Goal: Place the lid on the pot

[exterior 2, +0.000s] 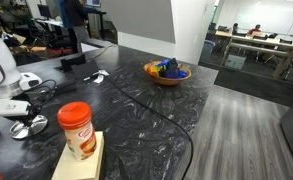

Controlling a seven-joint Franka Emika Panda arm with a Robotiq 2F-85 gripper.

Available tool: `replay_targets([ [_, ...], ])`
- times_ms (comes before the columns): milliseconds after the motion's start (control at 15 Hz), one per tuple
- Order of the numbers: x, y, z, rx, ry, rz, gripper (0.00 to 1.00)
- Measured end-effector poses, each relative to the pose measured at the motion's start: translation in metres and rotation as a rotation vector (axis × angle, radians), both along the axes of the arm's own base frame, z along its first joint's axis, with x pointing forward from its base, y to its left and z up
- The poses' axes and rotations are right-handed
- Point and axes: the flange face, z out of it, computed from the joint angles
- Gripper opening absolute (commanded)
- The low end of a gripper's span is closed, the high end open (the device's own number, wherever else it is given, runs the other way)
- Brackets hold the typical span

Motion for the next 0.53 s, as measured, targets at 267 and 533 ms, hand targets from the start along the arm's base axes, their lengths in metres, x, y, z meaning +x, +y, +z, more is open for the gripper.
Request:
replay_targets([
  [267, 0.006, -0.007, 0.022, 0.02, -0.047, -0.062, 0.01],
  [533, 0.007, -0.025, 0.061, 0.018, -0.099, -0.124, 0.01],
])
